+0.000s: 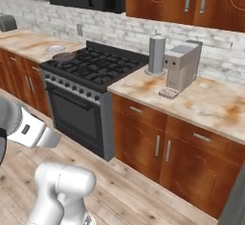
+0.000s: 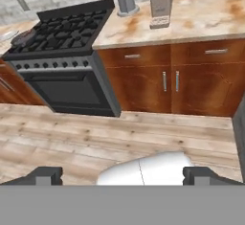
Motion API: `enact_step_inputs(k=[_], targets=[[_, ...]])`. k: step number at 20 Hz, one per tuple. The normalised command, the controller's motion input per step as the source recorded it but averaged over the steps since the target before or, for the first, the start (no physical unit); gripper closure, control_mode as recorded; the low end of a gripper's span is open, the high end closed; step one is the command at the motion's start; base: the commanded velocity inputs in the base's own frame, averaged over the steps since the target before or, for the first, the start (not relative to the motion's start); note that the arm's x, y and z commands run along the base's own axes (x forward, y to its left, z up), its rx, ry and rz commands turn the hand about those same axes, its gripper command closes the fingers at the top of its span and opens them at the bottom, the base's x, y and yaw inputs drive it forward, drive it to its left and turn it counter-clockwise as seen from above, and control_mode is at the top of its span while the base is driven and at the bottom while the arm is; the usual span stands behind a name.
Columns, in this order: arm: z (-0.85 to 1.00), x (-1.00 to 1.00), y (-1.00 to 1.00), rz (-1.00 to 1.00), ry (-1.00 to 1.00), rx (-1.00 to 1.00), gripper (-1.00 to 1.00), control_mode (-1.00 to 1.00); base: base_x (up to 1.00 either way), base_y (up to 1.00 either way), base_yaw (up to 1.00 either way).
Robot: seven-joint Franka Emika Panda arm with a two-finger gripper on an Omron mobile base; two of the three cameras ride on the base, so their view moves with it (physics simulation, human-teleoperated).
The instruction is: Place the cold items (banana and broccoli) from the fridge in one tupperware on the dining counter. Place the warm items (kebab skewer and hot dog) in the stove area in another tupperware.
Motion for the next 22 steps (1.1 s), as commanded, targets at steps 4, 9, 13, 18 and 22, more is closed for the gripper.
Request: enact_step_inputs(k=[4,9,13,18,22], targets=[[0.0,0.0,0.0,0.0,0.0,0.0,-1.0,1.0,1.0,0.1,0.09],[0.0,0.0,0.0,0.0,0.0,0.0,-1.0,1.0,1.0,0.36,0.01],[0.0,0.0,0.0,0.0,0.0,0.0,-1.0,1.0,0.95,0.72,-0.05],[0.0,0.0,0.0,0.0,0.0,0.0,-1.0,1.0,0.69,0.88,-0.23],[0.0,0.0,0.0,0.0,0.0,0.0,-1.0,1.0,0.6,0.94,-0.33]])
